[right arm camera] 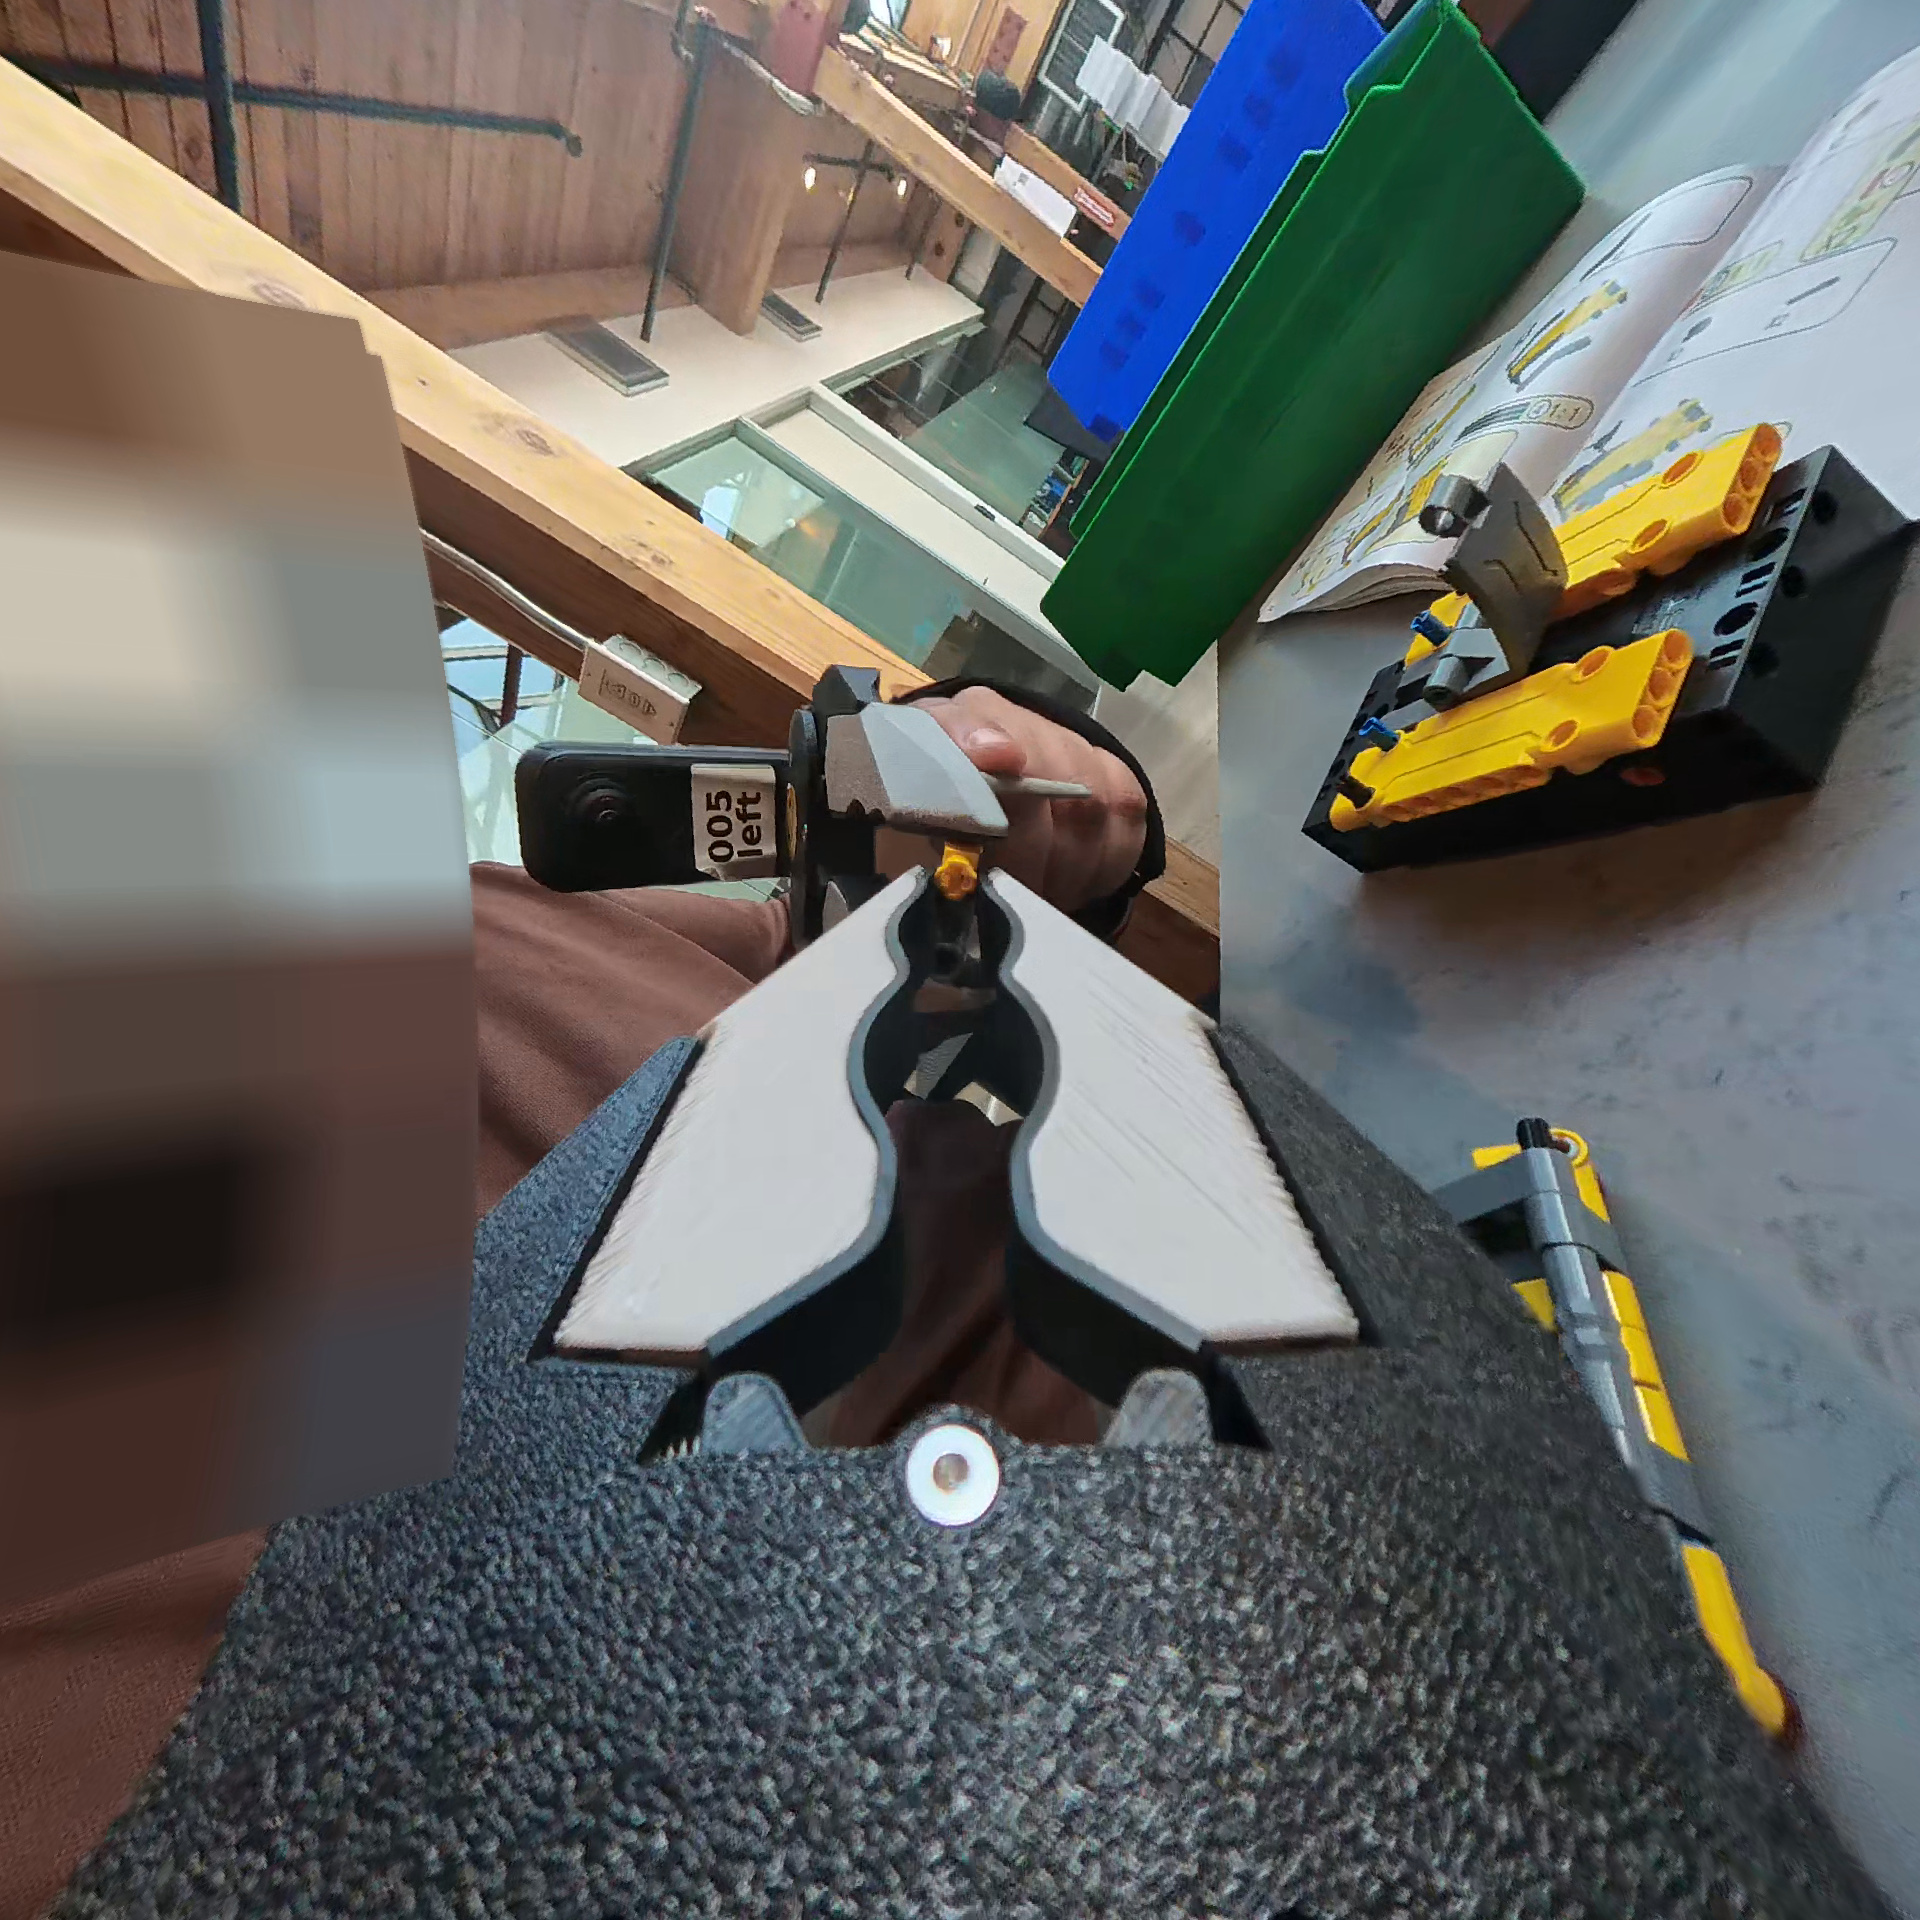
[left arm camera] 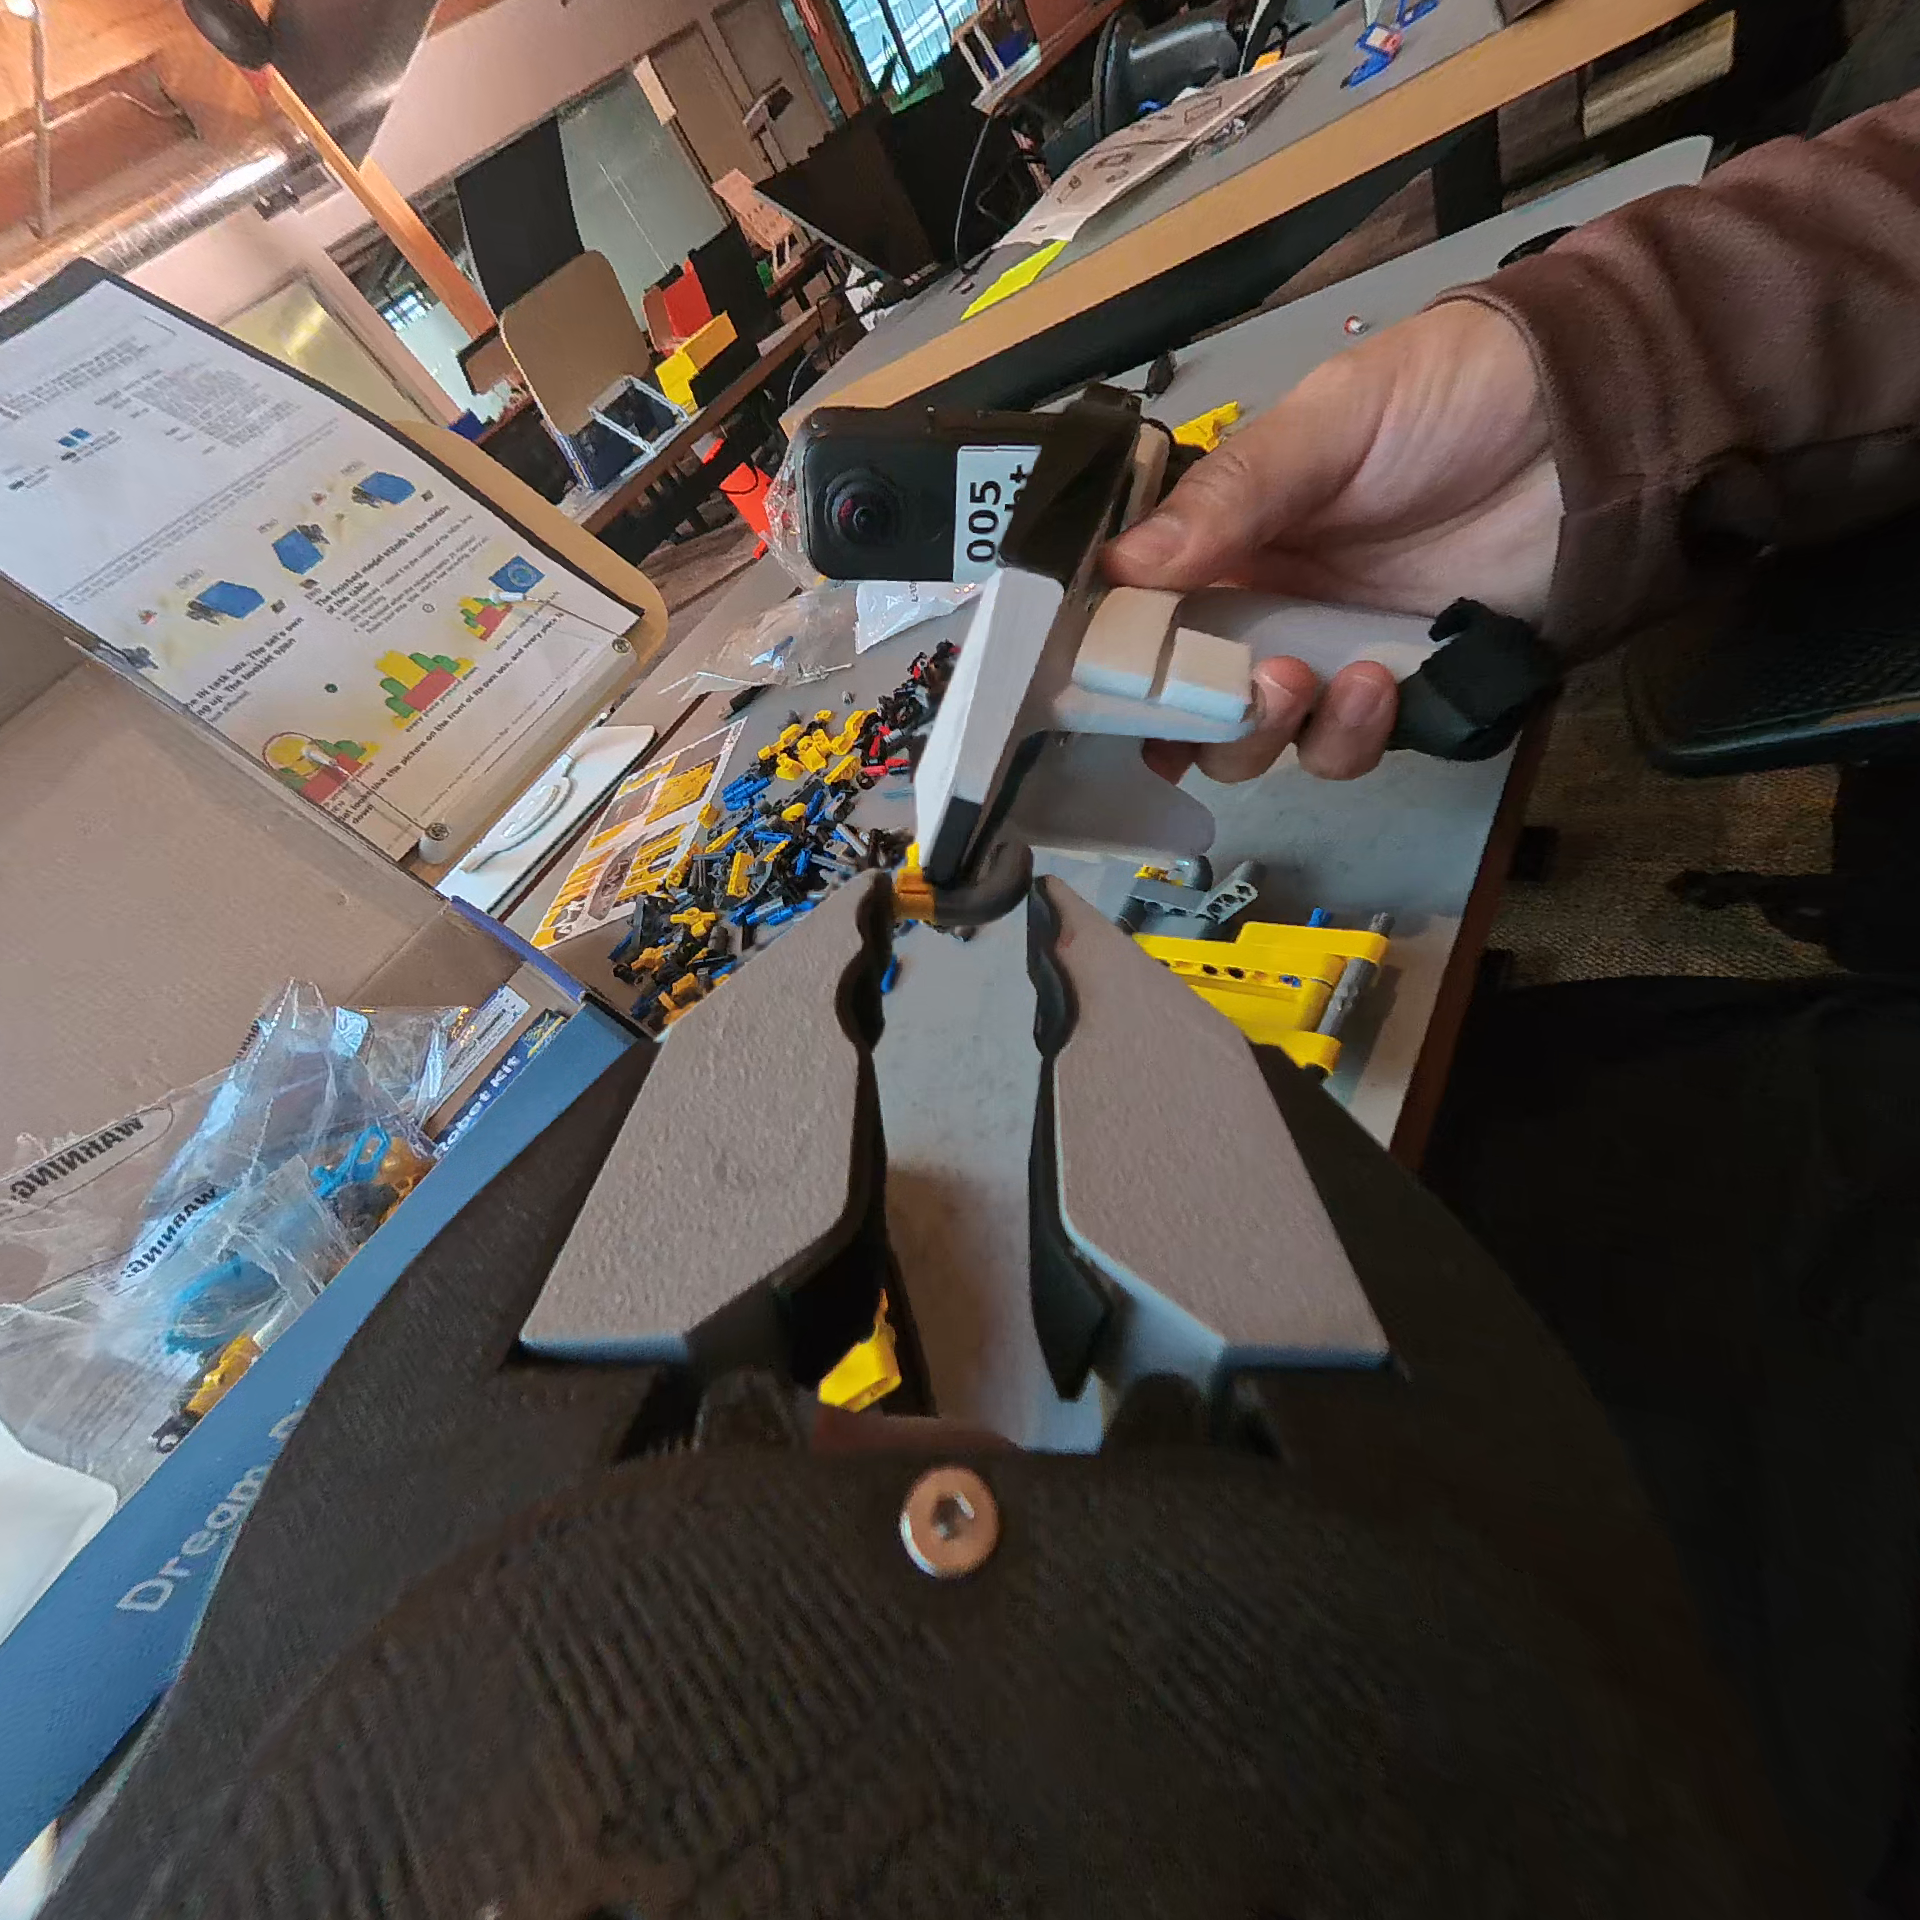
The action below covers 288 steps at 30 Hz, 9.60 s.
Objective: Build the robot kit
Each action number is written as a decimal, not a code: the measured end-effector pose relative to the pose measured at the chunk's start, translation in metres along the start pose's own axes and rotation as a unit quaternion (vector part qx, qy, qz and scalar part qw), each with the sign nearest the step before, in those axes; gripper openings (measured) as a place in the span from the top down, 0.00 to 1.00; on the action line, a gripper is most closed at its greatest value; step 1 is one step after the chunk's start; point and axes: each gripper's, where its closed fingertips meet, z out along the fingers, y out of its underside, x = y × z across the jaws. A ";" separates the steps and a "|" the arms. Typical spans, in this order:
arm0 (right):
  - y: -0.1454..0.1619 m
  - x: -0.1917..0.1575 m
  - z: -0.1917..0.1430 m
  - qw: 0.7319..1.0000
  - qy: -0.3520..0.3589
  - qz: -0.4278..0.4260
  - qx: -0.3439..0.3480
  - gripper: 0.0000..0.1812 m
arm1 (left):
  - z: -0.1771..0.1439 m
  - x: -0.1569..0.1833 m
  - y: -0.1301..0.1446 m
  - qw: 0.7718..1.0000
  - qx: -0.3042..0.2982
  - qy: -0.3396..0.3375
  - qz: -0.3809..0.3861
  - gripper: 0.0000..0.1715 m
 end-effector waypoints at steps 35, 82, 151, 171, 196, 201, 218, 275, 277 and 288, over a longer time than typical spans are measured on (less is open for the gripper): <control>0.037 0.085 -0.047 0.875 0.210 -0.318 -0.299 0.96 | 0.019 0.030 0.080 0.946 -0.153 0.228 -0.175 0.87; 0.076 0.071 0.009 0.806 0.094 -0.423 -0.403 0.97 | -0.050 0.057 0.084 0.966 -0.057 0.061 -0.245 0.87; 0.091 0.075 0.050 0.776 0.050 -0.442 -0.447 0.97 | -0.081 0.065 0.103 0.962 -0.119 0.091 -0.230 0.88; 0.092 0.074 0.045 0.757 0.018 -0.481 -0.442 0.97 | -0.079 0.066 0.097 0.901 -0.035 0.201 -0.382 0.88; 0.058 0.086 0.019 0.769 0.062 -0.485 -0.411 0.97 | -0.040 0.045 0.095 0.922 -0.144 0.212 -0.289 0.87; 0.058 0.087 0.020 0.775 0.061 -0.478 -0.409 0.97 | -0.041 0.043 0.094 0.920 -0.132 0.212 -0.302 0.87; 0.052 0.084 0.021 0.794 0.055 -0.459 -0.396 0.95 | -0.053 0.031 0.095 0.965 -0.104 0.129 -0.202 0.87; 0.016 0.042 0.051 0.974 -0.067 -0.036 -0.214 0.97 | -0.041 -0.016 0.058 0.995 -0.040 -0.093 -0.019 0.87; 0.017 0.045 0.051 0.972 -0.055 -0.047 -0.223 0.97 | -0.041 -0.014 0.062 0.995 -0.039 -0.076 -0.047 0.87; 0.036 0.083 0.013 0.861 0.120 -0.316 -0.380 0.90 | -0.057 0.015 0.105 0.979 -0.091 0.025 -0.183 0.87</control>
